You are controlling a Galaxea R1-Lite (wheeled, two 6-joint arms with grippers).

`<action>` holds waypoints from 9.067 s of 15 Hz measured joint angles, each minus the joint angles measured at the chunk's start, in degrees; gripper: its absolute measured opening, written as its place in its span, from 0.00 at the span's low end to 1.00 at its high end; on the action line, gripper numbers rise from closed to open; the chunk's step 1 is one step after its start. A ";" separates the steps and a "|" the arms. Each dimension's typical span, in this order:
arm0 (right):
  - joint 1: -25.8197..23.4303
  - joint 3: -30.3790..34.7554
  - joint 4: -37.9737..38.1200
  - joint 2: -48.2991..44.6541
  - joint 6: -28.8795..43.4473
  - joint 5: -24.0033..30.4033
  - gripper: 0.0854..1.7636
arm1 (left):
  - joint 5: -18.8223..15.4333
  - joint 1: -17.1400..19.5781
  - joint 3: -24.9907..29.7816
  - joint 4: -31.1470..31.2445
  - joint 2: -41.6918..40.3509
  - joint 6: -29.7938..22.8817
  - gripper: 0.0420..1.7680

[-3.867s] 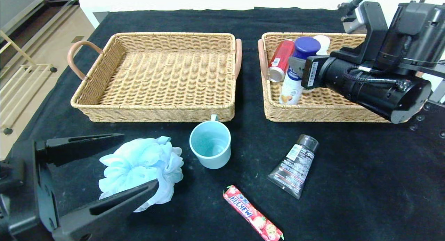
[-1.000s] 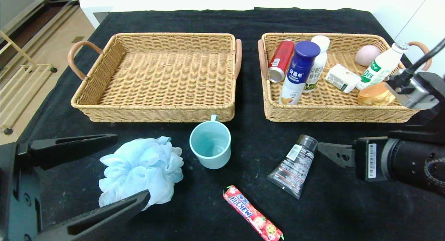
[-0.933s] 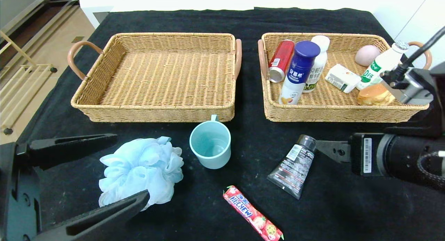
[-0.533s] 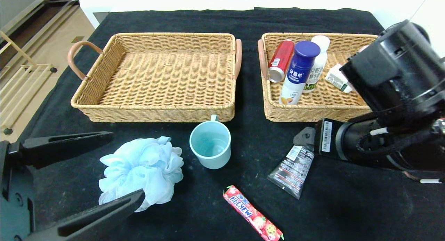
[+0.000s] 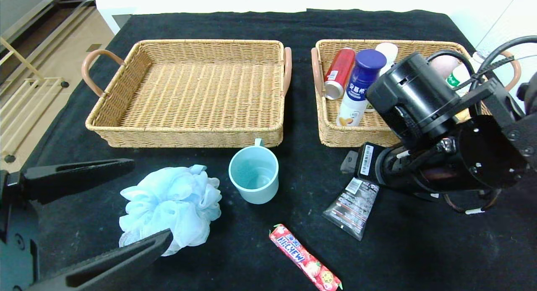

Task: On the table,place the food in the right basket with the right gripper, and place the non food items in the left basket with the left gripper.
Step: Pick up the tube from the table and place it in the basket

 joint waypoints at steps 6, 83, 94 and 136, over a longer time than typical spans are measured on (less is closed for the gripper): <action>-1.77 -0.99 -0.04 2.80 1.61 2.02 0.97 | -0.11 -0.02 0.02 -0.02 -0.02 0.05 0.97; 6.06 -20.72 -54.24 17.34 -43.80 3.89 0.43 | 1.11 1.40 -1.79 0.00 -0.52 0.46 0.97; 3.55 -20.70 -68.44 23.89 -50.24 5.60 0.42 | 0.94 1.40 -1.62 0.00 -0.44 0.48 0.97; 2.78 31.21 -49.71 -17.09 -54.09 5.30 0.96 | 1.11 1.29 -0.41 0.01 1.90 0.48 0.97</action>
